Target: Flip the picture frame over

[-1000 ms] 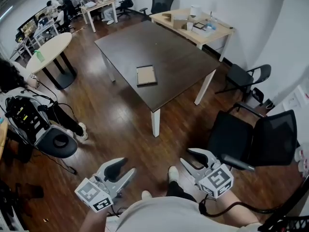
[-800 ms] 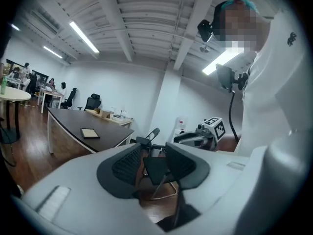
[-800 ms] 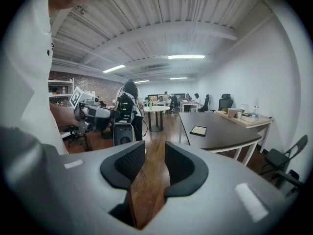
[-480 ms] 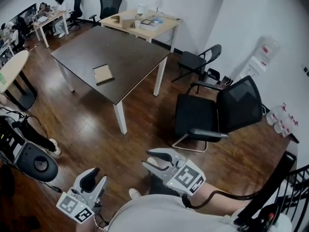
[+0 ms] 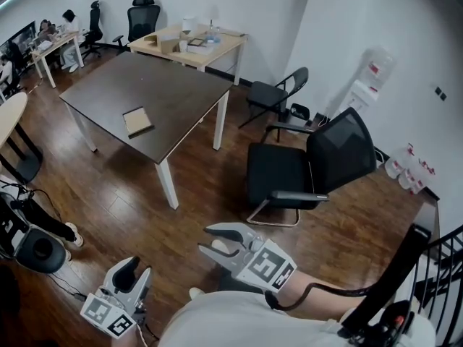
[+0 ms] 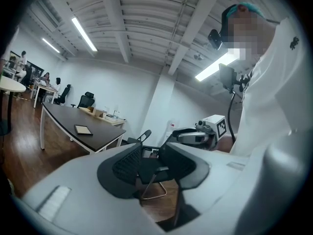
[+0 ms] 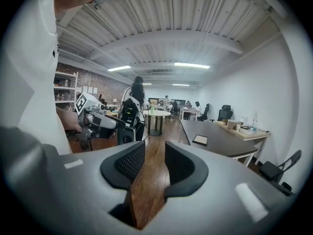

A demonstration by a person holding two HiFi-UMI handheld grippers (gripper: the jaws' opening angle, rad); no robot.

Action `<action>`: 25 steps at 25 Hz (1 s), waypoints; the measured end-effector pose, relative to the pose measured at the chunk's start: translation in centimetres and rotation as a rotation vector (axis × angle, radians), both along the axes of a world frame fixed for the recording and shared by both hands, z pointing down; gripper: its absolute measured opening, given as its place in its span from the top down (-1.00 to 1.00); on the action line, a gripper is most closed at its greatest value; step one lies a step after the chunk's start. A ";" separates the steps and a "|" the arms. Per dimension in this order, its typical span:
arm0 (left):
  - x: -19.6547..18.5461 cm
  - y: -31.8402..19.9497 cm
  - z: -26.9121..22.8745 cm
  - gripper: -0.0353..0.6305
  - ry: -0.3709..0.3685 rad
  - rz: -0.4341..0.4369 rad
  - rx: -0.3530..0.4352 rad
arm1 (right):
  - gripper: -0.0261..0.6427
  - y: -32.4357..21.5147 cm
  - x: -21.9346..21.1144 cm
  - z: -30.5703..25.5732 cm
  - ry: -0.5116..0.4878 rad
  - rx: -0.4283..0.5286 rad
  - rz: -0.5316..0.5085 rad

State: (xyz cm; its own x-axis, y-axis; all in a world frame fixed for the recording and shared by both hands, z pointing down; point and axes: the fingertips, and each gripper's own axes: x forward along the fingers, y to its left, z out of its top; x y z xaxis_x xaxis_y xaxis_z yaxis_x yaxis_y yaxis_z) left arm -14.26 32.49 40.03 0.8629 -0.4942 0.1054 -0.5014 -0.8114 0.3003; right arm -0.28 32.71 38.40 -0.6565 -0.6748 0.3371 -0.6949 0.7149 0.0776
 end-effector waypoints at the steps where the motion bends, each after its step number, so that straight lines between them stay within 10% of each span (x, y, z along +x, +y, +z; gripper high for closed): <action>1: -0.1 0.0 0.0 0.43 0.000 0.000 0.001 | 0.53 -0.1 -0.1 0.0 0.003 0.002 -0.001; 25: -0.1 -1.3 1.4 0.44 -0.030 0.001 -0.053 | 0.54 -1.6 0.1 0.7 0.018 -0.029 -0.002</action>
